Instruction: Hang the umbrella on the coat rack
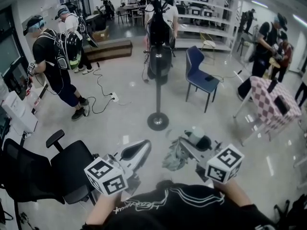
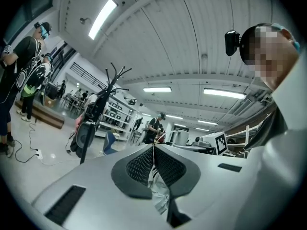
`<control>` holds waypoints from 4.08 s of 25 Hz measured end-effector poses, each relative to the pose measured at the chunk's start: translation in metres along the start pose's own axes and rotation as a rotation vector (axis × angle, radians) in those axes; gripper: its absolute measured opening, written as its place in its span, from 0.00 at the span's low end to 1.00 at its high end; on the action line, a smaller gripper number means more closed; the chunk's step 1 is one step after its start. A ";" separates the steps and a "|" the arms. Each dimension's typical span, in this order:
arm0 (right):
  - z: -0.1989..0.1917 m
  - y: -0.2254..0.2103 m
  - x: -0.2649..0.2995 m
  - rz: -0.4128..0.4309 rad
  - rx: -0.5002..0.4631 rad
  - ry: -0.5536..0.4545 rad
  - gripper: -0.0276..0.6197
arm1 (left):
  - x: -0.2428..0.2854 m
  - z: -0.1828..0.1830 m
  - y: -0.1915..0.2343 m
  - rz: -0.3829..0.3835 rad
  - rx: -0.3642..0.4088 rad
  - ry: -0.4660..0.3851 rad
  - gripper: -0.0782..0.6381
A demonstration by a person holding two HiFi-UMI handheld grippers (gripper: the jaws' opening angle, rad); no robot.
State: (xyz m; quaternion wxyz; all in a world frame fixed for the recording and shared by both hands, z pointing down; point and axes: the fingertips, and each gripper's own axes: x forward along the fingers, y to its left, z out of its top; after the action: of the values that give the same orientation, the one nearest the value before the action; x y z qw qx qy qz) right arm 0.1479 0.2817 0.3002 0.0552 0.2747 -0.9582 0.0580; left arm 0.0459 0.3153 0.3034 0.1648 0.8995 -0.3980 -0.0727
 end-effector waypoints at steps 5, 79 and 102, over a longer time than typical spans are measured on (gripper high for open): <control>-0.002 -0.022 0.022 0.035 0.023 -0.008 0.25 | 0.017 -0.002 0.025 0.033 -0.011 0.026 0.11; 0.052 -0.367 0.440 -0.072 0.090 0.066 0.25 | 0.280 0.132 0.494 0.028 -0.134 0.147 0.11; 0.055 -0.408 0.536 -0.228 0.117 0.080 0.25 | 0.308 0.156 0.598 -0.123 -0.151 0.218 0.11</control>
State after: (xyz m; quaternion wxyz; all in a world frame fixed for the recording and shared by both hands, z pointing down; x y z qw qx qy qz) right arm -0.0910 -0.3483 0.3525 0.0836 0.3820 -0.9128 0.1182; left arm -0.2016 -0.3262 0.3696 0.2693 0.9098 -0.3154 -0.0143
